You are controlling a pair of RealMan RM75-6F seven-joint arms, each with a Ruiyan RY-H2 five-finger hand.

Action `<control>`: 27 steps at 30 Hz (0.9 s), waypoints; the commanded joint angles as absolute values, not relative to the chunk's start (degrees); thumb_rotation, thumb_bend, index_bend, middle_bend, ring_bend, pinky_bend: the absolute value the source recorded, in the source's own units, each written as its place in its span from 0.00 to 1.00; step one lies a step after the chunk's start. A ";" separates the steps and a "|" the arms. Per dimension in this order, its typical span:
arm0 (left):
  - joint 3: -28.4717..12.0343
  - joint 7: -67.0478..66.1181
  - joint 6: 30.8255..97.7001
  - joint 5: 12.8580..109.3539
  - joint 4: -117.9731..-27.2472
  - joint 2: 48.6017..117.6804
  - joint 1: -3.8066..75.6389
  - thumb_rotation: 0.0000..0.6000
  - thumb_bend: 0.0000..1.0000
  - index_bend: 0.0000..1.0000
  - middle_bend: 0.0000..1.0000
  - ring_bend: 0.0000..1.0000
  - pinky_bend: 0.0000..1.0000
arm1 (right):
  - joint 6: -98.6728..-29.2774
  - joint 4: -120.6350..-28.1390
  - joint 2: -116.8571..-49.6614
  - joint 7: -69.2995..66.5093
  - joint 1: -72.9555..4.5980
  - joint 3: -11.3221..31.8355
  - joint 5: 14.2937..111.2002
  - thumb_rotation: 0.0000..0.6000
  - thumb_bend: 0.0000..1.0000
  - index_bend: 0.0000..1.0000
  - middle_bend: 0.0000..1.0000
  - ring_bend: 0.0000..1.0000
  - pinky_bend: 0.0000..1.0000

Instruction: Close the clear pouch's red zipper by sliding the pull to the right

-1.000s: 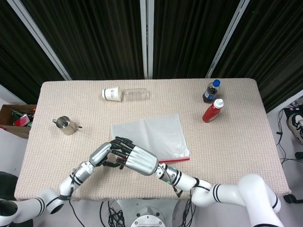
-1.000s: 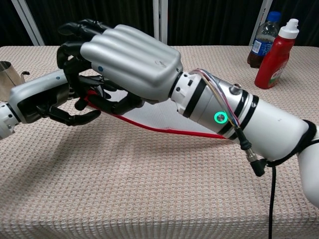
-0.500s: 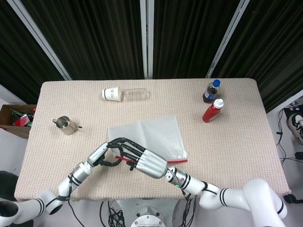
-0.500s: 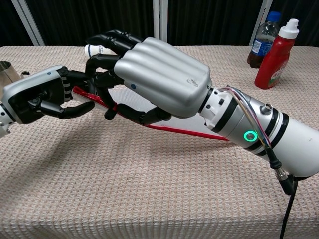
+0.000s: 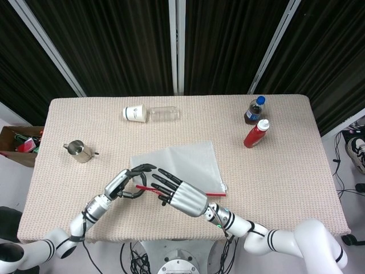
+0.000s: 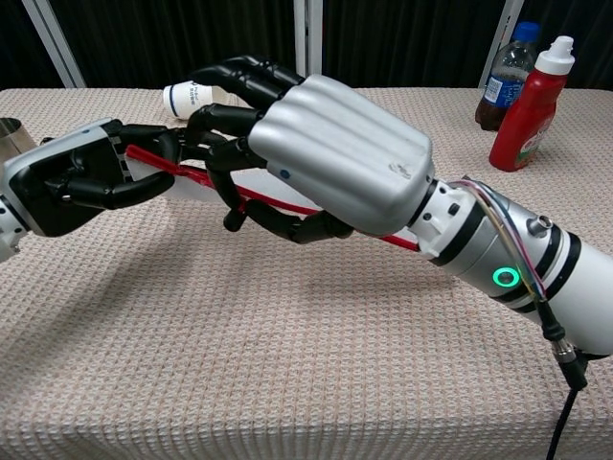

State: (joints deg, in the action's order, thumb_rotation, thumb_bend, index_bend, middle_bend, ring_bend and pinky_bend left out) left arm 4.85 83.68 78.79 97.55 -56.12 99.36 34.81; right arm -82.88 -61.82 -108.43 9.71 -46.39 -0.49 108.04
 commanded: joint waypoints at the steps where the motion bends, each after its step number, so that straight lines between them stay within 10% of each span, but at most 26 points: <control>1: 4.50 84.57 78.95 96.74 -54.31 99.74 34.39 1.00 0.48 0.64 0.19 0.13 0.17 | -83.50 -62.34 -107.44 10.23 -45.30 -1.04 108.02 1.00 0.48 1.00 0.23 0.00 0.00; 27: 2.07 79.23 74.91 90.81 -48.60 100.46 30.32 1.00 0.48 0.65 0.19 0.13 0.16 | -88.02 -64.03 -93.93 9.59 -28.81 -6.70 102.61 1.00 0.48 1.00 0.23 0.00 0.00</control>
State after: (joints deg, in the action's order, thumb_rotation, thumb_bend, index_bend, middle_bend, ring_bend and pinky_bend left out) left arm 2.13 79.41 75.03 90.91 -48.65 100.43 30.43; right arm -87.93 -64.20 -94.10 9.82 -29.07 -6.68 102.82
